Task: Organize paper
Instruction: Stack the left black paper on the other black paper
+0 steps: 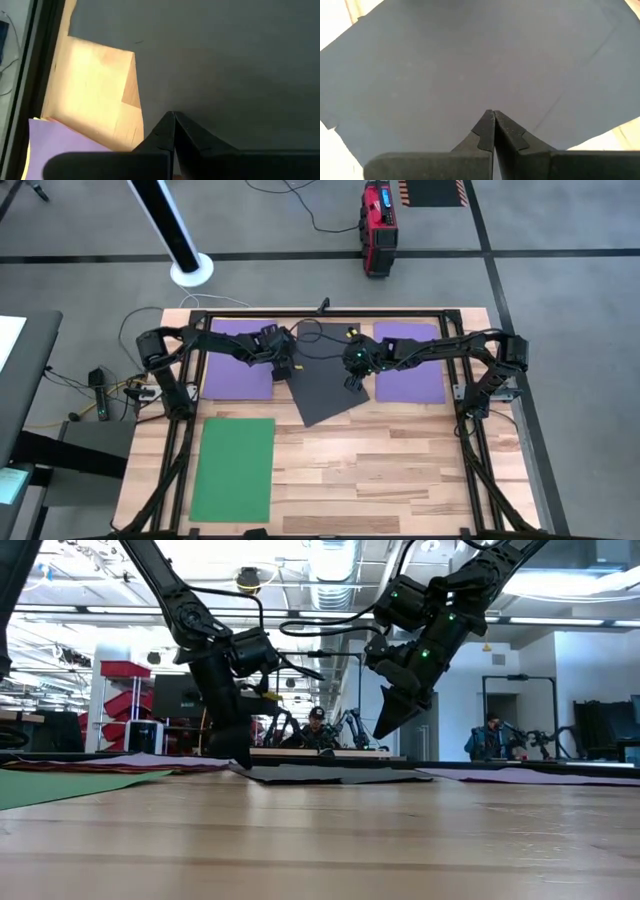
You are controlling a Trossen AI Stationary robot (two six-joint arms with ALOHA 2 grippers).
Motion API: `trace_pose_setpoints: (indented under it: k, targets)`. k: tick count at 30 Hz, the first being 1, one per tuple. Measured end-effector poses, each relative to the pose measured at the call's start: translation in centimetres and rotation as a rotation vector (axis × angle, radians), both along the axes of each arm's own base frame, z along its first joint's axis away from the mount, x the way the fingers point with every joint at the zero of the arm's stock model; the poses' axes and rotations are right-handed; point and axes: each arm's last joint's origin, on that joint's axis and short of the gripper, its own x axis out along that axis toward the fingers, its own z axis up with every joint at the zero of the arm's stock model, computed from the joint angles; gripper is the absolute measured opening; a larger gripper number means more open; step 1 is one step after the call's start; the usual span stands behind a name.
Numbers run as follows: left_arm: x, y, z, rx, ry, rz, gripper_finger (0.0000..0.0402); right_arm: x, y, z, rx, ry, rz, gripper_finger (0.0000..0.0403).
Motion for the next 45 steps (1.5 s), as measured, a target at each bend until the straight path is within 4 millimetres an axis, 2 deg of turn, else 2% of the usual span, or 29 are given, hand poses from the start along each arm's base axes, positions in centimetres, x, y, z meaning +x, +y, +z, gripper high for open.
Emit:
trace_pose_setpoints:
  k: [13,19,24,45]
  targets:
    - [0.8,3.1,2.2,0.071,-0.142,0.007,0.0,0.2,0.6,0.0,0.005,-0.003,0.012,0.0]
    - [0.9,2.5,2.9,0.02,0.002,-0.016,0.0,0.2,0.8,0.0,0.006,-0.004,0.017,0.0]
    - [0.5,1.8,2.5,-0.033,0.085,-0.03,0.0,0.2,0.8,0.0,0.006,-0.003,0.018,0.0]
    - [0.5,1.8,2.2,-0.064,0.031,-0.036,0.0,0.2,0.8,0.0,0.005,-0.003,0.017,0.0]
